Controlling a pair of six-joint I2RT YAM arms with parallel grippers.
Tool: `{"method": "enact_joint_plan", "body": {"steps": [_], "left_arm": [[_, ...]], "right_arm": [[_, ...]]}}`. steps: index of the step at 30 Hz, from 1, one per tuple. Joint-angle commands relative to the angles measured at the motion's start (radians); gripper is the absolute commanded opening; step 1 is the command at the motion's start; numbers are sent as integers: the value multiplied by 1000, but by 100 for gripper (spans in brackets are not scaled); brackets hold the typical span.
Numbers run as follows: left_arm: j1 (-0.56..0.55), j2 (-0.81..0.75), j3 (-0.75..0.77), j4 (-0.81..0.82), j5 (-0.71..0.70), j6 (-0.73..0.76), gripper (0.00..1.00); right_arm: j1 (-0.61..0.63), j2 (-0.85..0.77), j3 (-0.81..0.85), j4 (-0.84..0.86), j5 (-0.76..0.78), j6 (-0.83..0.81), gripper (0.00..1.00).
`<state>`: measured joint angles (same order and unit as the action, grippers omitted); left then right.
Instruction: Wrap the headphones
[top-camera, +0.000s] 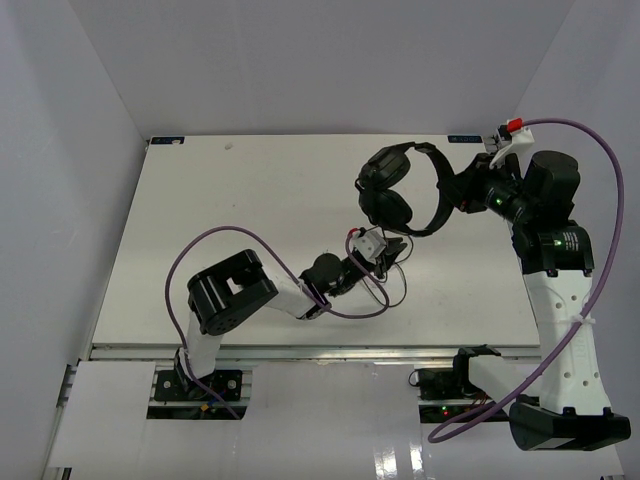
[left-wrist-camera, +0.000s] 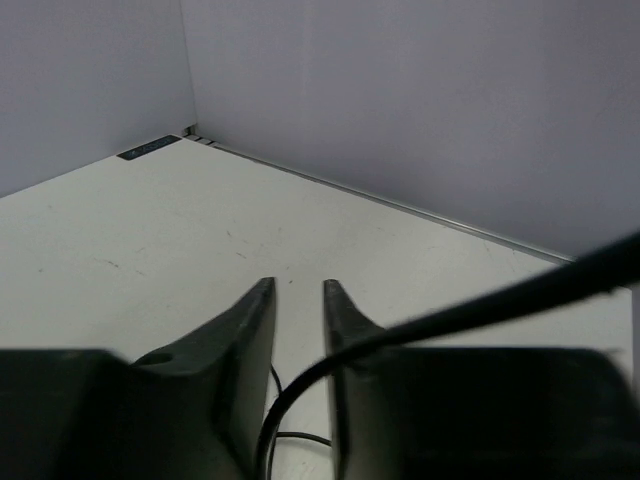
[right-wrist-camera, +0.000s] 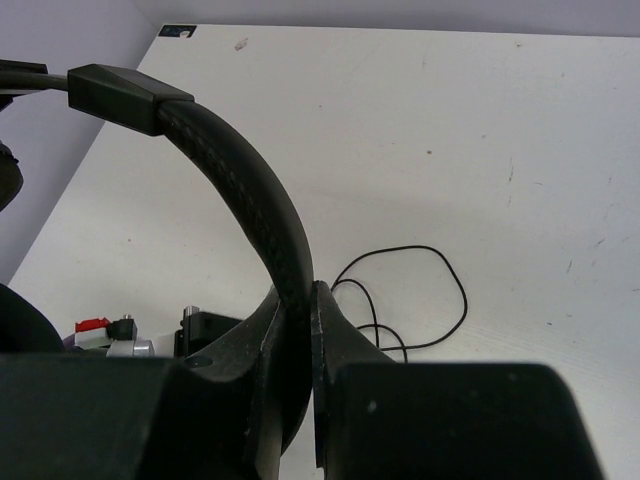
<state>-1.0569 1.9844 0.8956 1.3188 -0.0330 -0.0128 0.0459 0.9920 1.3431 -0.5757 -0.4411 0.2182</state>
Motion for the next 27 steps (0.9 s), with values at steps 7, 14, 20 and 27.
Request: {"method": "enact_joint_plan", "body": {"steps": [7, 14, 20, 27], "left_arm": [[2, -34, -133, 76, 168, -94, 0], [18, -101, -202, 17, 257, -75, 0], [67, -212, -265, -52, 313, -46, 0], [143, -421, -277, -350, 463, 78, 0]], "right_arm": [[-34, 13, 84, 59, -172, 40, 8], [-69, -12, 30, 112, -522, -48, 8], [-69, -37, -19, 80, -613, -149, 8], [-65, -24, 29, -156, -646, -466, 8]]}}
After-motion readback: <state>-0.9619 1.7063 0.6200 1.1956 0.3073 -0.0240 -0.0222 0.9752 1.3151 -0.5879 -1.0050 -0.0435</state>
